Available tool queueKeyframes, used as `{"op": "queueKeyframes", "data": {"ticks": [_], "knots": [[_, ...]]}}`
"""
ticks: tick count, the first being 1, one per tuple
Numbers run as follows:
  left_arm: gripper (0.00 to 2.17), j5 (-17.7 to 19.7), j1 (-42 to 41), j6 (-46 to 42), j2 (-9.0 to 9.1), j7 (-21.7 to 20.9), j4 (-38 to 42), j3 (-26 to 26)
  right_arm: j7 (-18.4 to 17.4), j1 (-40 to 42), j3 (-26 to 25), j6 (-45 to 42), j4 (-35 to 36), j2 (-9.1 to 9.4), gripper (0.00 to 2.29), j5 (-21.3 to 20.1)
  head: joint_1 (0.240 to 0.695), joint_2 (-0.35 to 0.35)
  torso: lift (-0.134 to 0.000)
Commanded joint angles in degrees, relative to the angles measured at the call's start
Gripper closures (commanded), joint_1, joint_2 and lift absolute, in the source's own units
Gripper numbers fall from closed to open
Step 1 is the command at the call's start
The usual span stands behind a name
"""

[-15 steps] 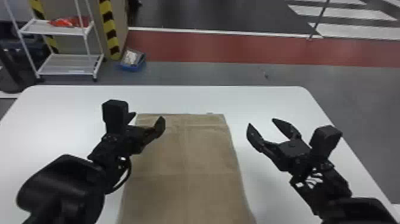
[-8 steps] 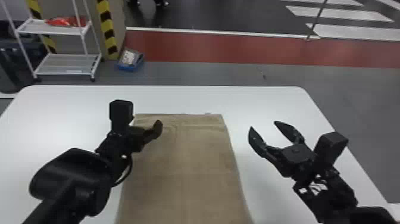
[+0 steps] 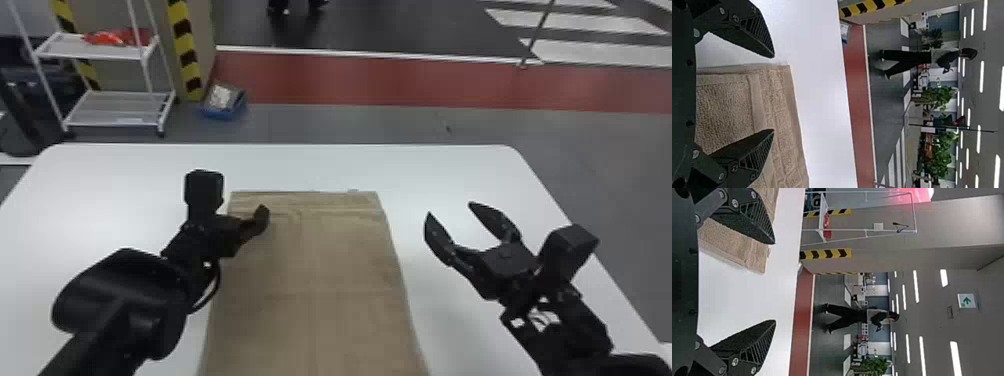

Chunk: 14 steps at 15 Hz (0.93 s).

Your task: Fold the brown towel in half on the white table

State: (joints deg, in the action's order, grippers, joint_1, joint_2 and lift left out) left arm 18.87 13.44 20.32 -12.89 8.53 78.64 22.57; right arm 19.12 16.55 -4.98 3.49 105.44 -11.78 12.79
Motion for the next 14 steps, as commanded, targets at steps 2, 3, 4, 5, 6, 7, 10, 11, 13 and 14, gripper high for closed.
{"op": "queueKeyframes", "data": {"ticks": [2, 3, 4, 5, 6, 7, 10, 11, 13, 14], "knots": [[0.30, -0.06, -0.26, 0.21, -0.12, 0.00, -0.60, -0.33, 0.04, -0.12, 0.58, -0.19, 0.03, 0.26, 0.19, -0.14, 0.695, -0.095, -0.123], [0.31, 0.03, -0.52, 1.97, -0.21, 0.09, -0.60, -0.60, -0.05, -0.12, 0.67, -0.19, 0.03, 0.26, 0.19, -0.14, 0.695, -0.091, -0.123], [0.33, 0.12, -0.61, 2.32, -0.21, 0.09, -0.60, -0.68, -0.05, -0.12, 0.67, -0.36, 0.03, 0.26, 0.19, -0.22, 0.695, -0.089, -0.123], [0.33, 0.21, -0.79, 2.32, -0.21, 0.09, -0.42, -0.77, 0.04, -0.12, 0.67, -0.36, 0.03, 0.18, 0.19, -0.22, 0.695, -0.083, -0.123], [0.33, 0.12, -0.87, 2.32, -0.29, 0.09, -0.33, -0.86, -0.05, -0.12, 0.67, -0.36, 0.03, 0.18, 0.19, -0.31, 0.695, -0.081, -0.123], [0.33, 0.03, -0.96, 2.14, -0.38, 0.09, -0.33, -0.86, -0.05, -0.12, 0.76, -0.36, 0.03, 0.26, 0.19, -0.22, 0.695, -0.080, -0.123], [0.33, 0.03, -1.40, 2.32, -0.38, 0.35, 0.19, -0.77, -0.05, -0.12, 0.76, -0.19, 0.47, 0.26, 0.19, -0.58, 0.695, -0.077, -0.123], [0.33, 0.03, -1.49, 2.32, -0.38, 0.35, 0.37, -0.77, -0.05, -0.12, 0.76, -0.19, 0.56, 0.26, 0.19, -0.49, 0.695, -0.076, -0.123], [0.33, 0.03, -1.58, 2.49, -0.38, 0.35, 0.72, -0.77, -0.05, -0.03, 0.67, -0.19, 0.64, 0.18, 0.19, -0.49, 0.695, -0.077, -0.123], [0.33, 0.12, -1.67, 2.49, -0.38, 0.88, 1.25, -0.77, -0.05, 0.06, 0.58, -0.19, 0.64, 0.09, 0.19, -0.40, 0.695, -0.078, -0.123]]}}
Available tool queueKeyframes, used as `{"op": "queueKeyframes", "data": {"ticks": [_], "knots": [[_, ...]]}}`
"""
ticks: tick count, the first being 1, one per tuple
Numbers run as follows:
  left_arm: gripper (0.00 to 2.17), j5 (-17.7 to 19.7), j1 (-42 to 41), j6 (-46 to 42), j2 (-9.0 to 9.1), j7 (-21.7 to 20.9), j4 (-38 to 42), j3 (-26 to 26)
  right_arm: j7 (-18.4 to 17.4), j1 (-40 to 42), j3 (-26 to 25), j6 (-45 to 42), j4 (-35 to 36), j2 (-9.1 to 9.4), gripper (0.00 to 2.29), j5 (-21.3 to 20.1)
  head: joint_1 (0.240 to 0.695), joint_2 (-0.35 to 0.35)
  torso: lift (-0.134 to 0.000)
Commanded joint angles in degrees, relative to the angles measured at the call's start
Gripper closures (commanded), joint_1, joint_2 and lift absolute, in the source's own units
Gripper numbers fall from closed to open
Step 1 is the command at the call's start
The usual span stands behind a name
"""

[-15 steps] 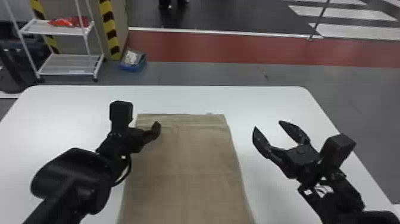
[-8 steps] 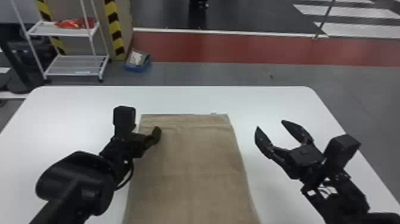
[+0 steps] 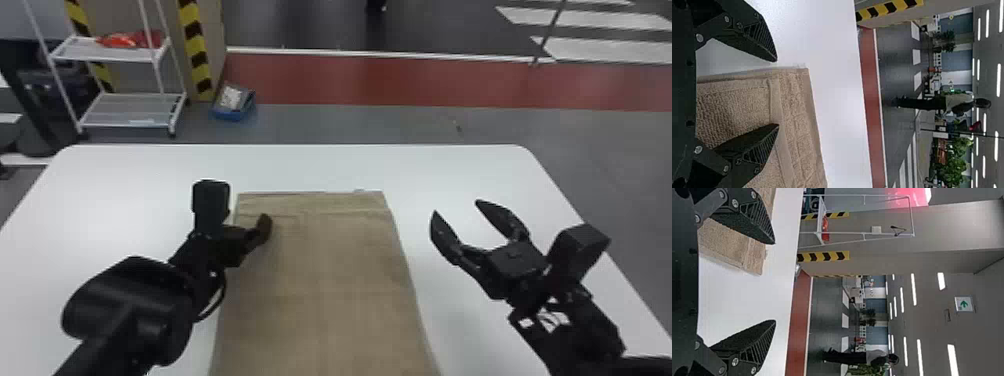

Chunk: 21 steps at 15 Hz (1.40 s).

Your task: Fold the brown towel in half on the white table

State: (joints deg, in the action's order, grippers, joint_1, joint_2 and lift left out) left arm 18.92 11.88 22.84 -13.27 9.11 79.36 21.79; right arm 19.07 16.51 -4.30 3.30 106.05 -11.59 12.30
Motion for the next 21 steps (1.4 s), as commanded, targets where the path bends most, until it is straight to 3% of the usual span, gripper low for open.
{"op": "queueKeyframes", "data": {"ticks": [1, 5, 8, 9, 15, 17, 21], "knots": [[0.33, 0.15, -0.45, -0.02, 0.00, 0.56, 1.23, -0.08, 0.00, 0.01, -0.18, 0.00, 0.03, -0.10, 0.19, 0.00, 0.695, -0.079, -0.123], [0.33, 1.20, -0.89, 0.15, 0.00, 0.56, 2.47, -0.96, 0.00, 0.10, -0.27, 0.00, -0.05, -0.19, 0.19, 0.00, 0.695, -0.085, -0.123], [0.46, 1.12, -0.89, 0.15, 0.00, 0.56, 2.47, -0.96, 0.00, 0.28, -0.44, 0.00, -0.14, -0.10, 0.19, 0.00, 0.695, -0.084, -0.123], [0.60, 0.68, -0.89, 0.15, 0.00, 0.65, 2.47, -0.87, 0.00, 0.36, -0.44, 0.00, -0.23, -0.19, 0.19, 0.09, 0.695, -0.084, -0.123], [0.61, 0.24, -1.25, 2.26, -0.08, 0.65, 3.43, -1.05, 0.00, 0.36, -0.27, -0.17, -0.14, -0.10, 0.19, 0.18, 0.695, -0.082, -0.123], [0.79, 0.41, -1.77, 2.26, -0.26, 0.82, 4.49, -1.40, 0.00, 0.28, -0.27, -0.17, -0.14, -0.01, 0.19, 0.00, 0.695, -0.082, -0.123], [0.77, 0.76, -2.30, 2.26, -0.26, 0.91, 5.54, -1.66, 0.00, 0.28, -0.27, -0.17, -0.14, -0.01, 0.19, 0.00, 0.695, -0.082, -0.123]]}}
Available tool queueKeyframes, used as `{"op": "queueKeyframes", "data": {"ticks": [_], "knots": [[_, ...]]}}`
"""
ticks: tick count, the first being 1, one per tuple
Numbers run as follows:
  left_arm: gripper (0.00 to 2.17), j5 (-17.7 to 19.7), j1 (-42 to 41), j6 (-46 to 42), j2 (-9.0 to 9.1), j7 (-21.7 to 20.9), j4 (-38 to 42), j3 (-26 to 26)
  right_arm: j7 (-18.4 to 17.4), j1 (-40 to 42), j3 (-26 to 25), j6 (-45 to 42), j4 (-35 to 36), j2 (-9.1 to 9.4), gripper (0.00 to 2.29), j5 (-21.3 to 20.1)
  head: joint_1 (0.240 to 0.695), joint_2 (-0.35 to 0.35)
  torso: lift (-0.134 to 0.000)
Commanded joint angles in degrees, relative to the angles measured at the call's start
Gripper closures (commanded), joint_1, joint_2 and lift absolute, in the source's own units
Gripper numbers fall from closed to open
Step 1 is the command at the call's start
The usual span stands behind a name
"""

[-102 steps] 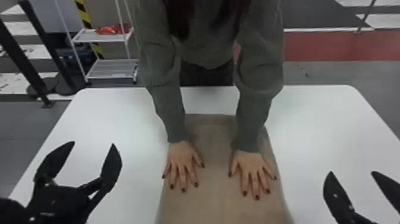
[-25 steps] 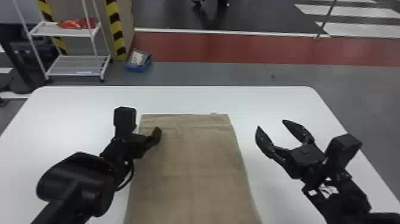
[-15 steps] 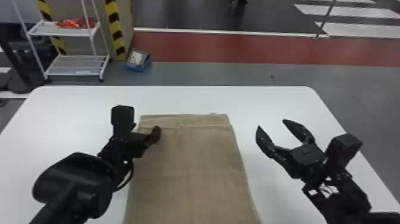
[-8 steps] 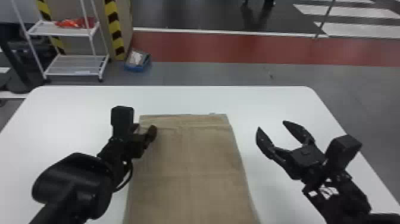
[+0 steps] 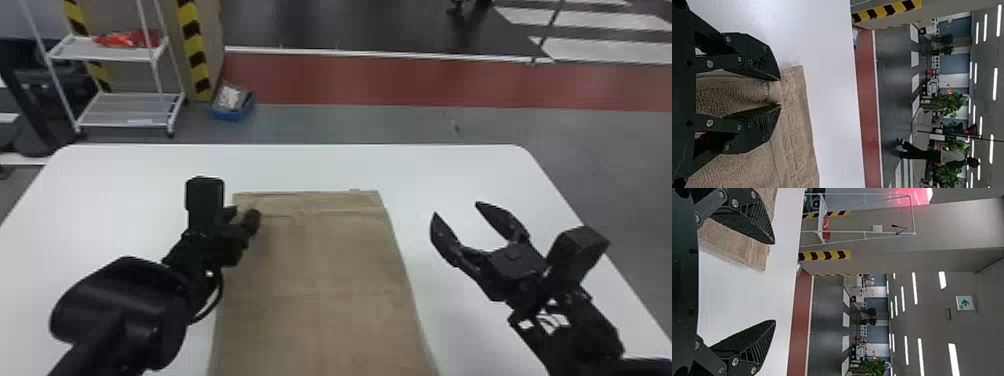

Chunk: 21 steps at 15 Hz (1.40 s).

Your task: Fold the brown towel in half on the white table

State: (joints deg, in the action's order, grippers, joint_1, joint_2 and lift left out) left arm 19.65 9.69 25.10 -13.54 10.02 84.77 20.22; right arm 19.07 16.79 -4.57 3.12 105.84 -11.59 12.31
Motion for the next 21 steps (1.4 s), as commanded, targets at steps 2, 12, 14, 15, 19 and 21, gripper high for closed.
{"op": "queueKeyframes", "data": {"ticks": [2, 12, 14, 15, 19, 21], "knots": [[0.71, -0.14, -0.20, 0.00, 0.00, 0.00, 0.14, 0.00, 0.00, 0.08, 0.00, 0.00, 0.07, -0.01, 0.19, -0.01, 0.695, -0.082, -0.123], [0.73, -0.23, -2.40, 0.53, -0.88, 0.00, 4.18, -1.32, 0.00, 0.08, 0.00, 0.18, 0.15, -0.01, 0.19, -0.01, 0.695, -0.078, -0.123], [1.16, 0.04, -2.49, 2.46, -0.97, -0.18, 4.62, -1.41, 0.00, 0.08, 0.09, 0.18, 0.15, -0.01, 0.19, -0.01, 0.695, -0.076, -0.123], [1.33, 0.04, -2.49, 3.34, -0.97, -0.26, 4.62, -1.50, 0.00, 0.17, 0.18, 0.18, 0.33, -0.01, 0.19, -0.01, 0.695, -0.076, -0.123], [1.33, 0.04, -2.75, 4.40, -0.97, -0.70, 4.88, -1.41, 0.00, 0.26, -0.09, 0.18, 0.77, -0.10, 0.19, 0.17, 0.695, -0.076, -0.123], [1.33, 0.30, -3.89, 4.22, -0.97, -0.35, 7.96, -1.85, 0.00, 0.43, -0.09, 0.18, 0.94, -0.10, 0.19, 0.17, 0.695, -0.077, -0.123]]}}
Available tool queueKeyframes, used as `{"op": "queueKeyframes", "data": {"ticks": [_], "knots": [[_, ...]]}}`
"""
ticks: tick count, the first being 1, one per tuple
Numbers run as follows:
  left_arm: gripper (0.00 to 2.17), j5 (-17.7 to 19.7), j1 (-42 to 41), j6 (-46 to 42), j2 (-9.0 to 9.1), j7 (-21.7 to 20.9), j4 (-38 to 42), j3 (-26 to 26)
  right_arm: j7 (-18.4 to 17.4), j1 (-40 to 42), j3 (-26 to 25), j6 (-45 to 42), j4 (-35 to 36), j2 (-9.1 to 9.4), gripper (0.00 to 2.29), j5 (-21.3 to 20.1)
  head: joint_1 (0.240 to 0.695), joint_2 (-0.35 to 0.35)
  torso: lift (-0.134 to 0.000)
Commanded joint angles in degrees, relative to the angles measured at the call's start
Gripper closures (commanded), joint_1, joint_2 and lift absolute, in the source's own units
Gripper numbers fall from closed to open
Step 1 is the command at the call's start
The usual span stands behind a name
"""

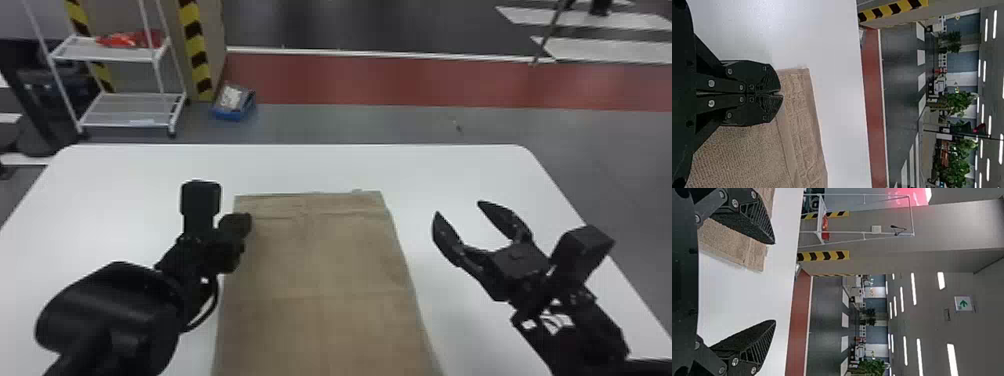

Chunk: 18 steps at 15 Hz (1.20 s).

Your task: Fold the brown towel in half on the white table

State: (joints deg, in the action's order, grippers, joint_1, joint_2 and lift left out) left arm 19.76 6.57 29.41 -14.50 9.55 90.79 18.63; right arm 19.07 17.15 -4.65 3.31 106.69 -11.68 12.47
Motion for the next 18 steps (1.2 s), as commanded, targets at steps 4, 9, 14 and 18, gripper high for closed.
{"op": "queueKeyframes", "data": {"ticks": [4, 9, 14, 18], "knots": [[1.33, 3.71, -4.64, 0.09, -0.96, -0.06, 11.25, -2.28, 0.00, -0.01, 0.34, 0.00, 0.19, -0.01, 0.19, 0.28, 0.695, -0.085, -0.123], [1.33, 8.63, -18.79, 4.66, -5.45, -0.58, 31.64, -7.56, -0.18, -0.36, -0.71, 0.35, 2.74, -0.01, 0.18, 1.60, 0.695, -0.098, -0.123], [1.33, 2.57, -31.89, 8.35, -7.38, -0.67, 41.40, -11.78, -0.79, -3.70, -0.98, 1.23, 1.15, -0.09, 0.16, 2.91, 0.695, -0.101, -0.123], [1.33, -0.86, -34.35, 9.40, -7.38, -0.15, 41.05, -12.48, -0.88, -8.62, 0.78, 2.46, -3.59, 0.17, 0.22, 2.47, 0.695, -0.068, -0.123]]}}
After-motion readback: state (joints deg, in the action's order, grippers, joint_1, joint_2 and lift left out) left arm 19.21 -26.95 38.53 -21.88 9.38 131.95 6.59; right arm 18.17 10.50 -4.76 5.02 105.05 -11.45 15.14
